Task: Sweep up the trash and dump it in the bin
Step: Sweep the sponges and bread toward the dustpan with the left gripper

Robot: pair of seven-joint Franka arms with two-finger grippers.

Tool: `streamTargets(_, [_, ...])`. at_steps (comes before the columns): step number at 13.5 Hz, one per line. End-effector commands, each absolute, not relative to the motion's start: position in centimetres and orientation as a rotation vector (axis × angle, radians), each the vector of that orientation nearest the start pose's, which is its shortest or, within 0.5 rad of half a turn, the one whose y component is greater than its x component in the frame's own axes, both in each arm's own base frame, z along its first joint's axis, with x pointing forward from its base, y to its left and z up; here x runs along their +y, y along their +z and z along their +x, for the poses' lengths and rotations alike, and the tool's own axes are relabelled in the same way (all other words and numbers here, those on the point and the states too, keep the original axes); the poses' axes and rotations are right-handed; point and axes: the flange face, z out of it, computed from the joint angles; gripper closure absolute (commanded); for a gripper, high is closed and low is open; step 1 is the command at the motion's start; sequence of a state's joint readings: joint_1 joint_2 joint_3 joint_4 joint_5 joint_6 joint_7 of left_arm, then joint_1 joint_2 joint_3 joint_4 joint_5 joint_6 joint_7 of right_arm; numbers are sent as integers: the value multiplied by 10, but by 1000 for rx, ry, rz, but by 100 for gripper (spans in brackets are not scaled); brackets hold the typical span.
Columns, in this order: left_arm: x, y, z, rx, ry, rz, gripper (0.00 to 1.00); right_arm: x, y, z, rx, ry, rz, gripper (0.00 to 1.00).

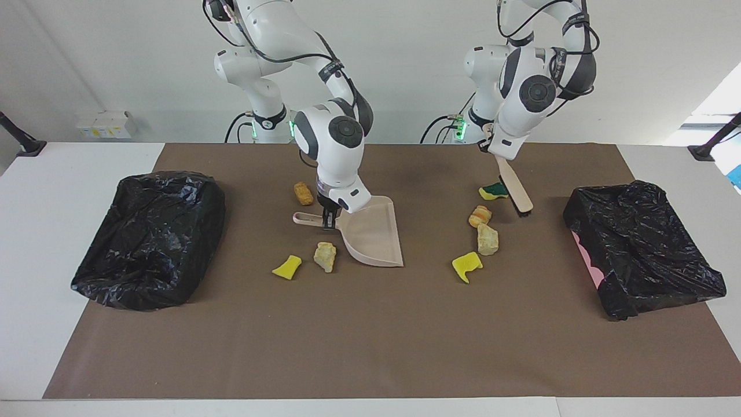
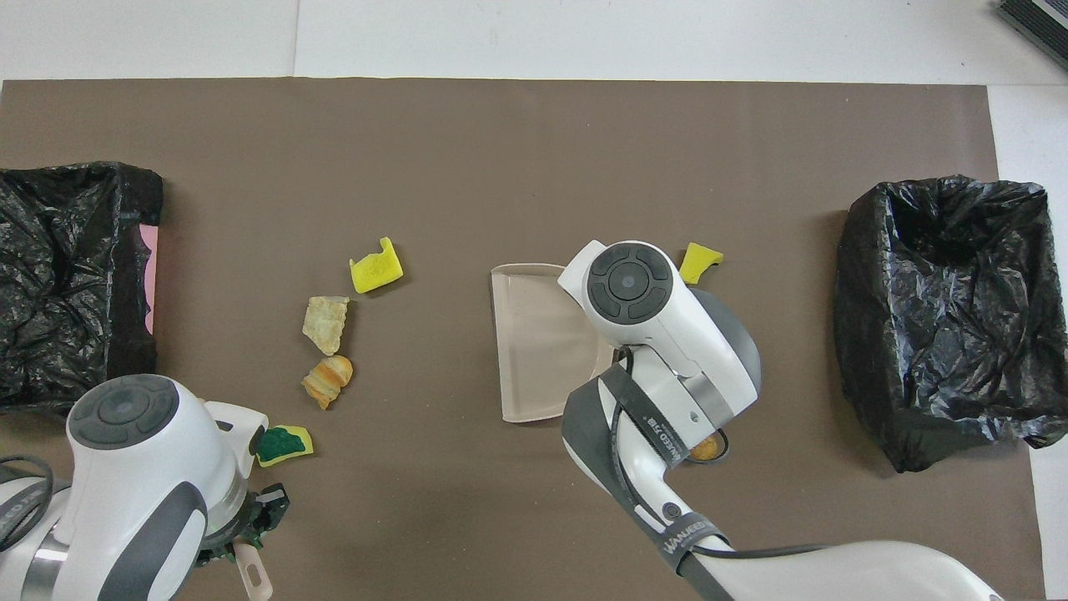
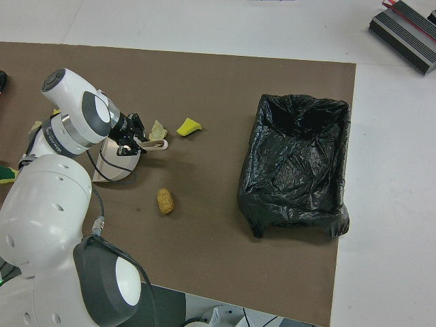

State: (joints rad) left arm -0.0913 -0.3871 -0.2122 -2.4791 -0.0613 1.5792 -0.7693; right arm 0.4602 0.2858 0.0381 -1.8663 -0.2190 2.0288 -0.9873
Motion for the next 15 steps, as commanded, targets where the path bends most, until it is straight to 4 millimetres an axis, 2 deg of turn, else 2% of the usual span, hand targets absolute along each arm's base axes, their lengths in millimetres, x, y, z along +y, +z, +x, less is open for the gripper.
streamTargets(1, [-128,386,316,-937,643,-2646,100,283,359,528,2166,-262,2028,100])
streamTargets(3, [-150,371,310,-1044,554,-2610,100,284,359,528,2163,-266,2031,100])
streamTargets(5, [-159,362,318,-1173,555,-2621,100,282,359,528,2159,-275,2036,100])
streamTargets(7, [-174,346,332,-1261,531,-2654,100,278,358,528,2171,-293,2043,100])
streamTargets(9, [-180,345,352,-1250,530,-2696,100,276,357,528,2176,-311,2047,100])
streamTargets(11, [-183,349,378,-1158,520,-2789,100,276,356,527,2182,-316,2042,100])
streamTargets(12, [-179,349,389,-1123,498,-2838,100,278,357,526,2179,-315,2043,100])
streamTargets(13, [-176,349,395,-1071,474,-2887,100,278,356,525,2178,-317,2045,100])
streamTargets(15, [-173,349,399,-821,455,-3010,100,279,356,525,2181,-319,2042,100])
